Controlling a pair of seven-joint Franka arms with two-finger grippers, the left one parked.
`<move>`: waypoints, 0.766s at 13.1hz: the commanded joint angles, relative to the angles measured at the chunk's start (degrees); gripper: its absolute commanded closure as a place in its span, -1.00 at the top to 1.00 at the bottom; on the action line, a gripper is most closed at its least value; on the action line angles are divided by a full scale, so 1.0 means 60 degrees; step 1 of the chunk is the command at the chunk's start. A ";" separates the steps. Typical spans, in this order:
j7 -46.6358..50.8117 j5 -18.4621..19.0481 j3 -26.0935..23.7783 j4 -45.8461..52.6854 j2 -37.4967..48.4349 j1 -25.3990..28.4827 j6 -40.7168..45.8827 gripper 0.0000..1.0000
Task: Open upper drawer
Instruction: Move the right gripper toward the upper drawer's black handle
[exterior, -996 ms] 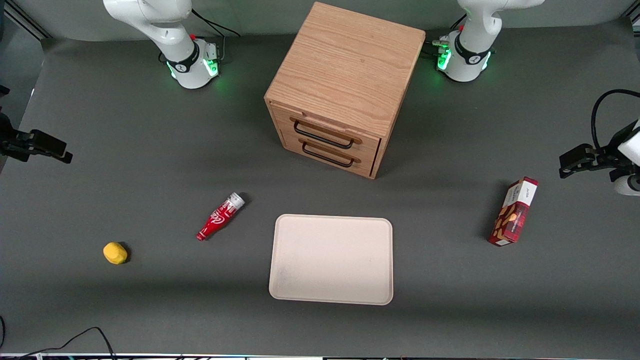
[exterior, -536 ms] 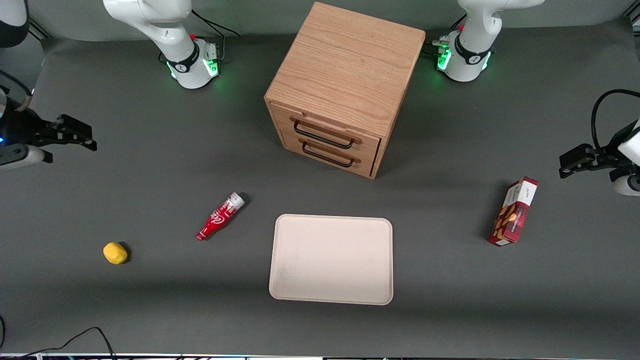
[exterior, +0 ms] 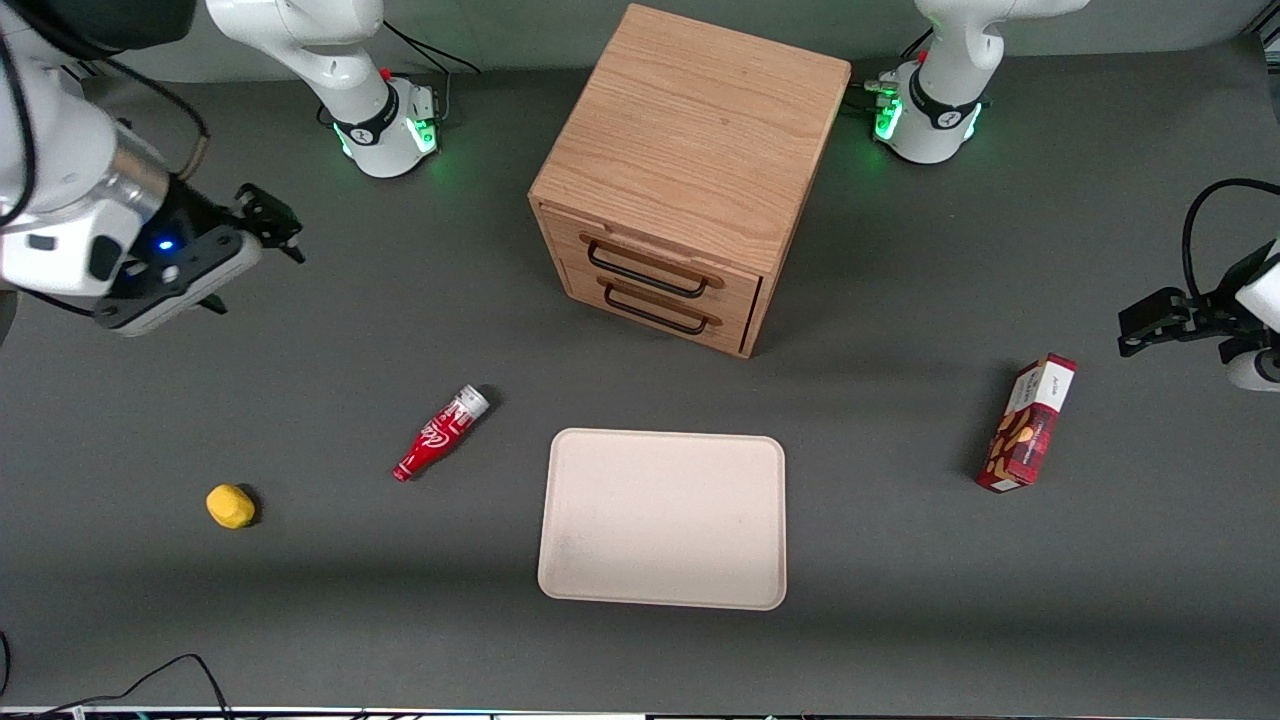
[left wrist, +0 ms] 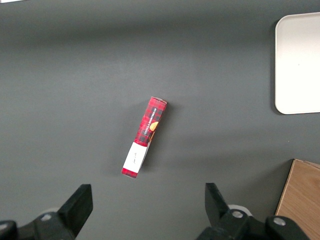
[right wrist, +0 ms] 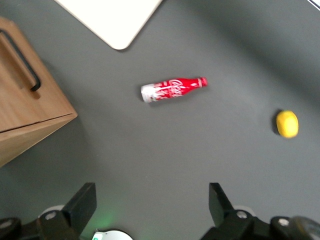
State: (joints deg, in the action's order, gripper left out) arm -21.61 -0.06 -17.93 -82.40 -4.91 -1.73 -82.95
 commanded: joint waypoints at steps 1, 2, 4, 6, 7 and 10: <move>-0.0632 -0.0209 -0.0729 0.0110 0.0013 -0.0048 0.0041 1.00; -0.0647 -0.0210 -0.1211 0.0052 -0.0031 -0.0048 -0.0047 1.00; -0.0633 -0.0210 -0.1916 -0.0385 0.0013 -0.0063 -0.0615 1.00; -0.0516 -0.0239 -0.2400 -0.0796 -0.0016 -0.0048 -0.1318 1.00; -0.0472 -0.0239 -0.2649 -0.1030 -0.0031 -0.0048 -0.1742 1.00; -0.0179 -0.0312 -0.3017 -0.1588 -0.0104 0.0039 -0.2725 1.00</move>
State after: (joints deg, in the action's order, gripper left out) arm -23.48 -0.53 -35.03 -89.98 -5.61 -1.40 -96.05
